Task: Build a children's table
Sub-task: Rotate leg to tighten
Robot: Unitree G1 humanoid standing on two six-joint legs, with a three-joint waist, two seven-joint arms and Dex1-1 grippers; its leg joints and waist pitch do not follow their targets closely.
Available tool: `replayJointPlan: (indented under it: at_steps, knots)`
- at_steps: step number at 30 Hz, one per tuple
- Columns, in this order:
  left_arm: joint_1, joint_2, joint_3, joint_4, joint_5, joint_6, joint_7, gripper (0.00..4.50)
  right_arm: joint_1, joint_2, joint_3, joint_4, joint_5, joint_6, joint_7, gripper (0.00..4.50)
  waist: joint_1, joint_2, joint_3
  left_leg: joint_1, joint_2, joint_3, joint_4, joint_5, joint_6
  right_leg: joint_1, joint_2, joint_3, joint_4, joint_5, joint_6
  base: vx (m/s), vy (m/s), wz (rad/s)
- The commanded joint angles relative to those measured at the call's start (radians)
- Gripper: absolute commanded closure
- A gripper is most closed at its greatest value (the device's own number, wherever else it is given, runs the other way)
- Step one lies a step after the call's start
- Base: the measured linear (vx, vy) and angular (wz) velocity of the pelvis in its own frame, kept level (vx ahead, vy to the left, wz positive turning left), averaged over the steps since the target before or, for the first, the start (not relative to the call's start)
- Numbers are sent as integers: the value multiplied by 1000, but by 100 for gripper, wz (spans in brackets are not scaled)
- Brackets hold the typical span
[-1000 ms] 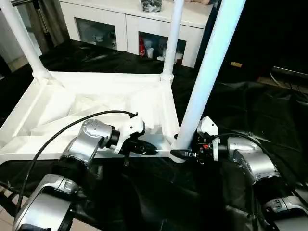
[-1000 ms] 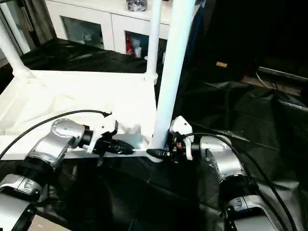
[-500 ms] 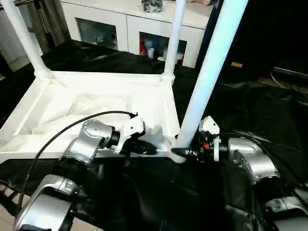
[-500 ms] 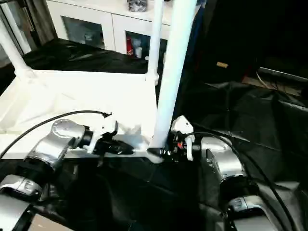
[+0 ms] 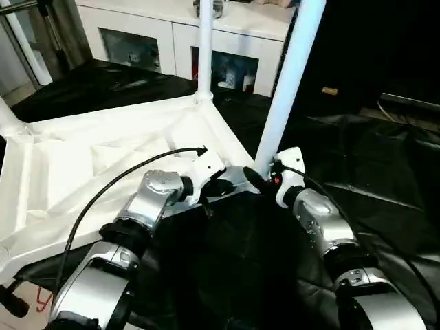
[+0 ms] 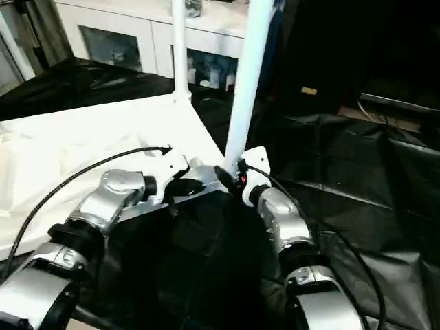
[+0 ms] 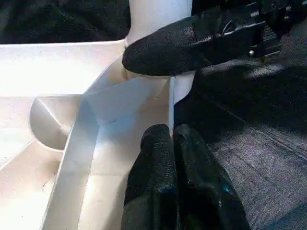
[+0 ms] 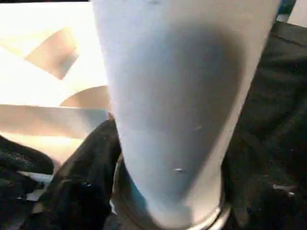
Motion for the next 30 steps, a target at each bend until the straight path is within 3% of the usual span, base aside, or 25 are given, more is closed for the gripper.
replayJointPlan:
  at_steps: [1, 3, 4, 6, 7, 15, 21, 25, 28, 30]
  knots:
    - [-30, -60, -17, -34, -27, -44, 4, 450, 26, 24, 81, 15, -31, 9, 99, 102, 2, 4, -58, 3, 25, -4, -62, -181, 48, 53, -65, 46, -71, -130, -225, 0, 0, 0]
    - [-29, -56, -17, -31, -26, -46, 4, 450, 32, 5, 86, 2, -33, 3, 120, 102, 4, 2, -58, 3, 25, -4, -61, -179, 52, 55, -65, 47, -71, -127, -223, 0, 0, 0]
    - [-30, -48, -16, -25, -22, -49, 7, 450, 52, -58, 89, -29, -28, -18, 186, 102, 6, 5, -59, 3, 25, -4, -60, -173, 55, 55, -65, 47, -70, -114, -225, 0, 0, 0]
    - [-32, -41, -13, -17, -19, -54, 7, 450, 72, -113, 84, -55, -19, -29, 251, 102, 17, 1, -61, 5, 25, 0, -54, -153, 75, 56, -63, 48, -67, -68, -232, 0, 0, 0]
    - [-32, -41, -13, -17, -19, -54, 7, 450, 72, -113, 84, -55, -19, -29, 251, 102, 19, 0, -60, 1, 24, 0, -54, -144, 86, 58, -63, 48, -64, -55, -236, 0, 0, 0]
    - [-27, -17, -10, -15, -21, -64, -24, 450, 119, -304, 36, -109, 19, -25, 452, 102, 22, -4, -59, -2, 23, -2, -50, -144, 106, 60, -64, 44, -71, -98, -234, 0, 0, 0]
    - [-12, -9, -17, -30, -26, -71, -53, 450, 151, -336, 28, -179, 57, -13, 522, 102, 21, -7, -61, -5, 24, -3, -48, -142, 120, 61, -63, 41, -70, -113, -230, 0, 0, 0]
    - [-4, -7, -22, -39, -30, -74, -69, 450, 154, -334, 28, -191, 61, -21, 526, 102, 21, -8, -62, -4, 25, -3, -47, -123, 127, 58, -62, 40, -66, -74, -248, 0, 0, 0]
    - [9, 1, -35, -54, -40, -97, -125, 450, 157, -335, 34, -205, 68, -13, 543, 102, 23, -7, -62, -5, 25, -2, -47, -121, 129, 59, -62, 40, -65, -75, -248, 0, 0, 0]
    - [38, 27, -69, -93, -66, -135, -257, 450, 169, -364, 38, -210, 55, 0, 559, 102, 26, -8, -61, -5, 27, -3, -48, -124, 126, 59, -64, 40, -65, -83, -249, 0, 0, 0]
